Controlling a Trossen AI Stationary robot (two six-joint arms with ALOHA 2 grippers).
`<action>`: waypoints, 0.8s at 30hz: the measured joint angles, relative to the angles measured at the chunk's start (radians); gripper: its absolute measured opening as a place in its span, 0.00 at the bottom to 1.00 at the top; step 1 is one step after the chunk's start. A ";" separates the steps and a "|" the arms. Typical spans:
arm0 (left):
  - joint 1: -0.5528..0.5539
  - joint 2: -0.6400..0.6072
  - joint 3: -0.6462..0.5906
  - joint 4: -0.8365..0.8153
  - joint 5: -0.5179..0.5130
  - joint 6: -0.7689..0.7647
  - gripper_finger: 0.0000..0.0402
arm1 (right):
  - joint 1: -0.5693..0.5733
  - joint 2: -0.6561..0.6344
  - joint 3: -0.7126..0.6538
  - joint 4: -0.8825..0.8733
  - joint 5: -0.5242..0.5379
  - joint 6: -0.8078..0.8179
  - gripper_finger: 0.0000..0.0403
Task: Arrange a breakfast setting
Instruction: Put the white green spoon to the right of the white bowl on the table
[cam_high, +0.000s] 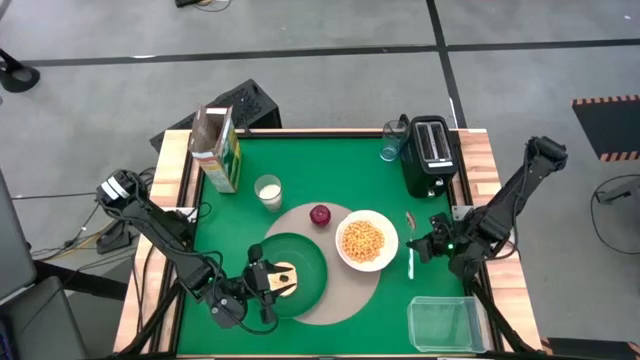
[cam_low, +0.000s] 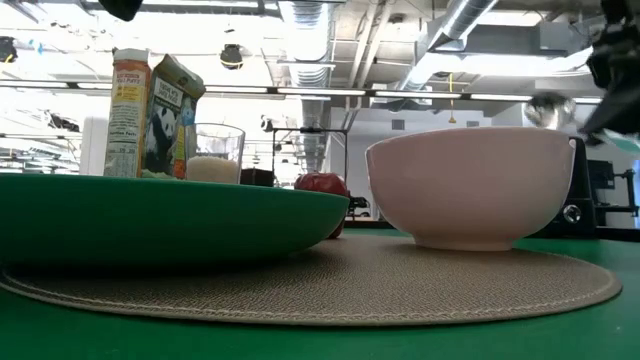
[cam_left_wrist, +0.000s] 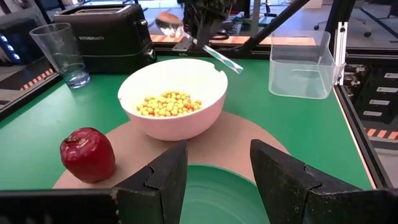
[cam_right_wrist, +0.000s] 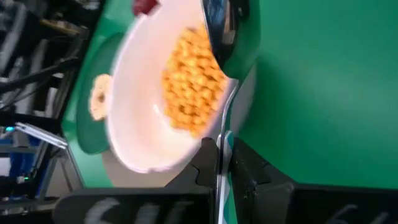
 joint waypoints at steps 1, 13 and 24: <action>0.001 0.000 0.000 0.000 0.000 0.000 0.41 | 0.000 0.000 -0.011 0.003 -0.010 0.018 0.08; 0.001 0.000 -0.019 -0.023 0.000 -0.031 0.41 | -0.045 0.001 -0.215 0.318 -0.086 0.084 0.08; 0.001 0.000 -0.032 -0.022 -0.001 -0.045 0.41 | -0.197 0.001 -0.356 0.643 -0.248 -0.037 0.08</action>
